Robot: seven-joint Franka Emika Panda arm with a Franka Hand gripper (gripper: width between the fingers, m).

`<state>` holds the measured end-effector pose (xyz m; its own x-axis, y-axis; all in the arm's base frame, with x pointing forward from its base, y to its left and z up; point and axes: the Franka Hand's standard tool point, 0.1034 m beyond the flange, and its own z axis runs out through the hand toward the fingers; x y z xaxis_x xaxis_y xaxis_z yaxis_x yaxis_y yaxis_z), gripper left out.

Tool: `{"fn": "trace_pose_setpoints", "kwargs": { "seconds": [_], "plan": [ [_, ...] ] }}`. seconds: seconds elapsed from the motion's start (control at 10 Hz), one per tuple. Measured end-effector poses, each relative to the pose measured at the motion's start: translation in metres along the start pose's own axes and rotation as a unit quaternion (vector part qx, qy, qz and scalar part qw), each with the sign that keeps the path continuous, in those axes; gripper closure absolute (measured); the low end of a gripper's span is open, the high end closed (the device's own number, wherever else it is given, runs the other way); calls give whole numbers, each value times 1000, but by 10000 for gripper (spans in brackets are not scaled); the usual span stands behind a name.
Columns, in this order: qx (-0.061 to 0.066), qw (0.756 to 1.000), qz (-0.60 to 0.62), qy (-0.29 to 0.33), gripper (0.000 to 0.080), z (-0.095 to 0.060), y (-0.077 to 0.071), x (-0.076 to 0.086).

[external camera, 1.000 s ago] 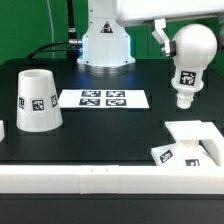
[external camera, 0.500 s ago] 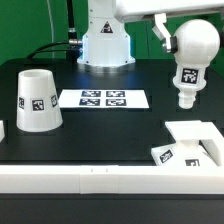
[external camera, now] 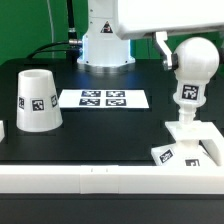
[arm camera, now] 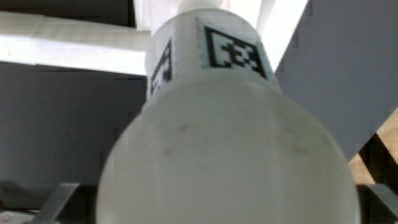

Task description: Assemble lamp

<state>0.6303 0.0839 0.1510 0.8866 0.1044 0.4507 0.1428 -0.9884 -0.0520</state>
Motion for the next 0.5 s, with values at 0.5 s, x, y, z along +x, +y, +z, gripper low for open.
{"fn": "trace_pose_setpoints", "kwargs": {
  "seconds": [0.5],
  "plan": [
    [2, 1000, 1, -3, 223, 9, -1, 0]
  ]
}}
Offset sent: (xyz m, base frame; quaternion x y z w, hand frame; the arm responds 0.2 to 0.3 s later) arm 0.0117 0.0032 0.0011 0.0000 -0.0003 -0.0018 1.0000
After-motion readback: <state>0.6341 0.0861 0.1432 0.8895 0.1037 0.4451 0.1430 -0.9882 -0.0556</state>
